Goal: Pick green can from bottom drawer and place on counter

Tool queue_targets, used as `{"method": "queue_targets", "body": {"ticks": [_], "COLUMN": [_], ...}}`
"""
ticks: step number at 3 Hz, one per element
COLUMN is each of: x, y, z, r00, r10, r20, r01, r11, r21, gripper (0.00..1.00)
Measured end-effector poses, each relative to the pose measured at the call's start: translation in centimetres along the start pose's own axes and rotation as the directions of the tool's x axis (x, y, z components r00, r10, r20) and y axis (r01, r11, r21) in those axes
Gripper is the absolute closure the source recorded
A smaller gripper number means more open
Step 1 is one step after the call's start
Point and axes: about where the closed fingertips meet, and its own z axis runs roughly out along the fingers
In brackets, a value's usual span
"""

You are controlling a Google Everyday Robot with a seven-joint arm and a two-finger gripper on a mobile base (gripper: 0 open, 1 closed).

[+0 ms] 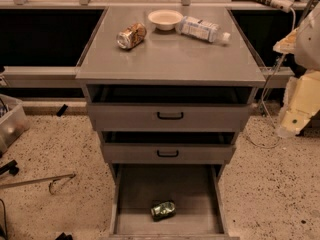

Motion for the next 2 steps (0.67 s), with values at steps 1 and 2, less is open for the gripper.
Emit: {"method": "queue_targets", "body": {"ticks": [1, 2], "x": [-0.1, -0.4], "y": [0.0, 0.4], "z": [0.0, 3.1], "r00": [1.000, 0.998], "r10": [0.002, 0.056], "r20": [-0.008, -0.034], "r01": [-0.002, -0.055], "r11": [0.9999, 0.9978], "r21": [0.013, 0.037], "gripper": [0.00, 0.00]}}
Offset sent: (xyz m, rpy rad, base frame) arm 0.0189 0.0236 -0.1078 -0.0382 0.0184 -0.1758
